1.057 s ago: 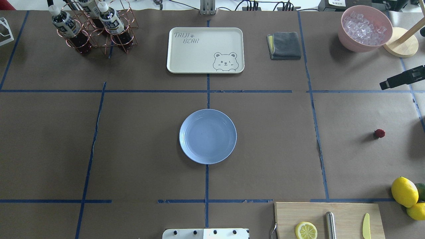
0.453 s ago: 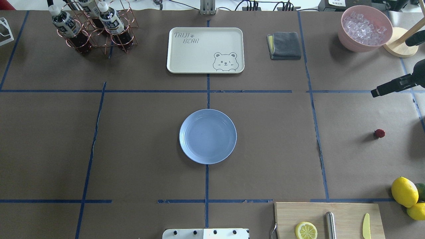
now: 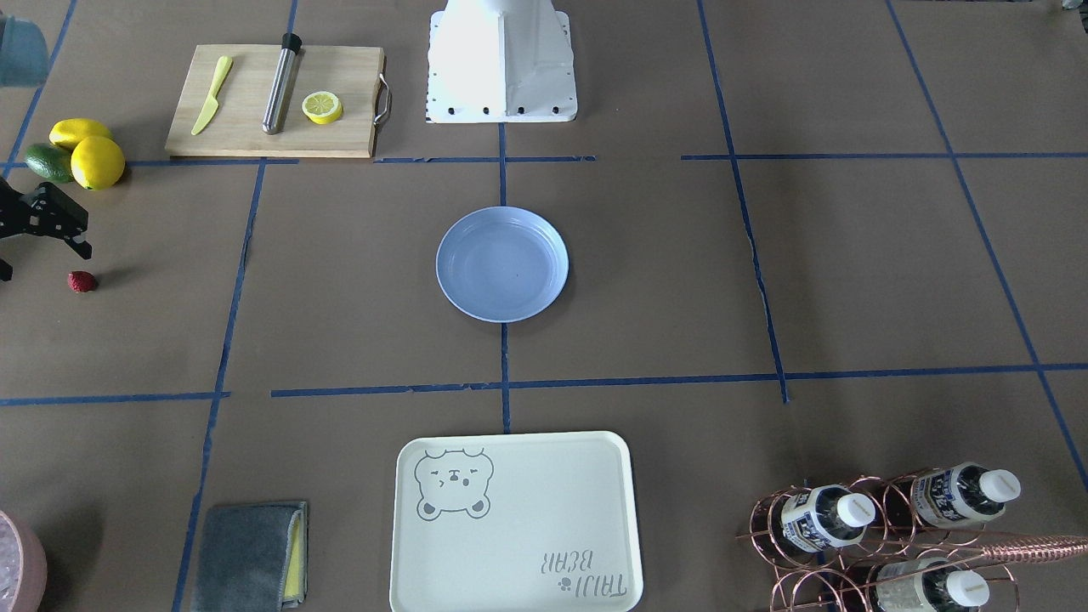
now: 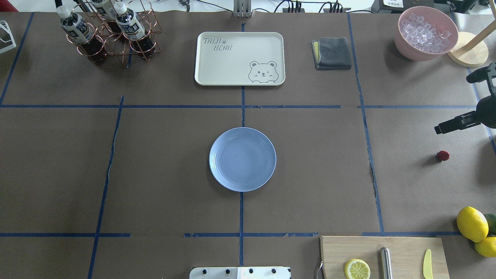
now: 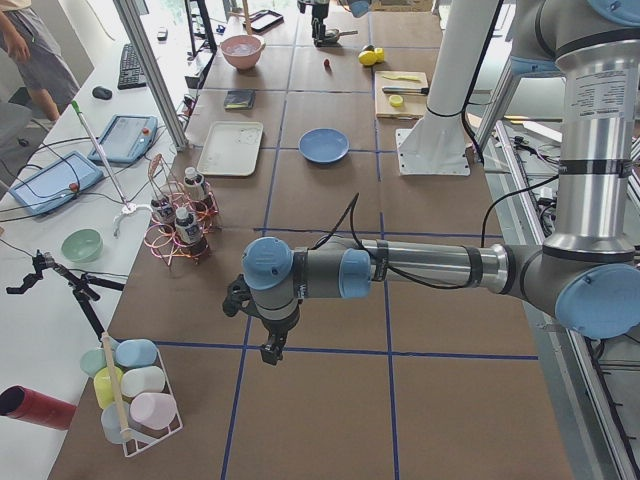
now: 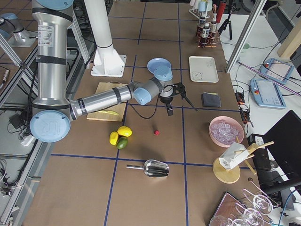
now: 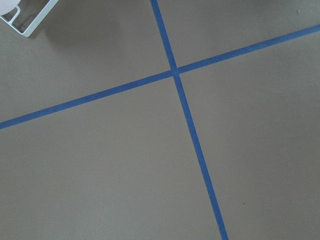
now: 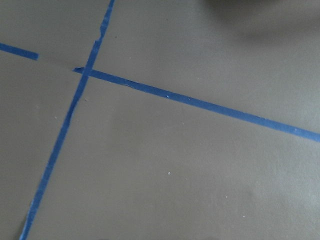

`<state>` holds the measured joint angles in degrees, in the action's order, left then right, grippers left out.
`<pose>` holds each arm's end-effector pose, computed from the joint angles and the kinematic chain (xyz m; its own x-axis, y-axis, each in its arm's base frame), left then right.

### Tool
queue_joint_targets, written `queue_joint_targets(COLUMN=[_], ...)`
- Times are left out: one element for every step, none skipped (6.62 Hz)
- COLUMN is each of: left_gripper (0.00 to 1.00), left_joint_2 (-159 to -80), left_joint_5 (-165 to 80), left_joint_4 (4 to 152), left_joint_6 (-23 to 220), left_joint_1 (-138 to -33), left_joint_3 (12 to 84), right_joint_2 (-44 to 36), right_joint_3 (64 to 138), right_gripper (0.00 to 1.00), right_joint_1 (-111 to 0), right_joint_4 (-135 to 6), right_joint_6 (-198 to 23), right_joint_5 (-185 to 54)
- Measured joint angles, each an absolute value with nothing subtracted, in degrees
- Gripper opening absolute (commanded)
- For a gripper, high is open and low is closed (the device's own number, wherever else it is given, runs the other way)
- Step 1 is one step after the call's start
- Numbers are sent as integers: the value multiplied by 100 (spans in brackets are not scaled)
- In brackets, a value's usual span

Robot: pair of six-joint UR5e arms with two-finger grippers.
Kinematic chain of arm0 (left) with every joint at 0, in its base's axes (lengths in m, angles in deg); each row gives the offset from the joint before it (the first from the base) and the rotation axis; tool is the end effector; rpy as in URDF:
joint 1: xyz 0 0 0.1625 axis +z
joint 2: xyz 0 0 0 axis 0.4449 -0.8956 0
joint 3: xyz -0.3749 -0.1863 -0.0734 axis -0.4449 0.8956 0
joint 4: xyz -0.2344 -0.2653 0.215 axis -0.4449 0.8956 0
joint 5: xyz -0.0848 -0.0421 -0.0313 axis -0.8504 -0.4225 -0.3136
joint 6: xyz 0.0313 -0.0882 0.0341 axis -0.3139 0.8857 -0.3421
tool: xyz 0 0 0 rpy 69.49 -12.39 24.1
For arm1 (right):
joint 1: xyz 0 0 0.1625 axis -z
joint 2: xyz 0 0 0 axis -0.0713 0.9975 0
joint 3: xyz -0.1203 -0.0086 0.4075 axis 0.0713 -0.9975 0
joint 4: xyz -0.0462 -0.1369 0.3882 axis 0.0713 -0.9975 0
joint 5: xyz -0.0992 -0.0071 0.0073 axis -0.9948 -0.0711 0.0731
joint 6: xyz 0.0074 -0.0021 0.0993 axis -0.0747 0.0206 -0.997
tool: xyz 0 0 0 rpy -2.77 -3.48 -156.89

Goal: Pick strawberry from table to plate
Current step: 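Lower the right gripper over the red strawberry and grasp it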

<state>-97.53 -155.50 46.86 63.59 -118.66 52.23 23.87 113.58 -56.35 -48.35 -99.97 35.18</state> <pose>-0.0821 -0.4684 0.6406 0.6833 0.2982 -0.6665 -0.2086 0.9545 0.2132 -0.1608 -0.4416 0.5359 0.6788 -0.2786 0.6794 0.0737 0.9464 0.3145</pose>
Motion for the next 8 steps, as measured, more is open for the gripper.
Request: queue_joint_targets(left_gripper=[100,100,100,100,100,100,100,100], left_joint_2=[-9755,-9756,-9756,-9756,-9755,-9751,-9749,-9748], left_joint_5=[-15556,-15561,-15565,-15567,-15568,-15568,-15568,-15568], left_joint_4=[4686,4694,4708,4714,4712,4705,4699,4694], left_joint_6=[6358,6355,6351,6350,6349,6346,6342,6338], left_joint_1=[-11869,-11870,-11870,-11870,-11870,-11870,-11871,-11870], left_joint_3=[5230,5226,5219,5214,5218,5222,5220,5221], right_joint_2=[2484,2544,2615,2660,2686,2710,2736,2750], right_joint_3=[10815,10395,10218,10164,10149,10143,10140,10157], right_gripper=[98,93,84,60,28,0,0,0], right_joint_1=[-5424,-5228,-5105,-5016,-4957,-4930,-4919,-4917], right_joint_4=[-3975,-3291,-2973,-2868,-2838,-2834,-2830,-2828], right_joint_6=[-10240,-10480,-10582,-10611,-10606,-10585,-10571,-10568], right_joint_5=[3301,3119,3048,3029,3022,3016,3012,3010])
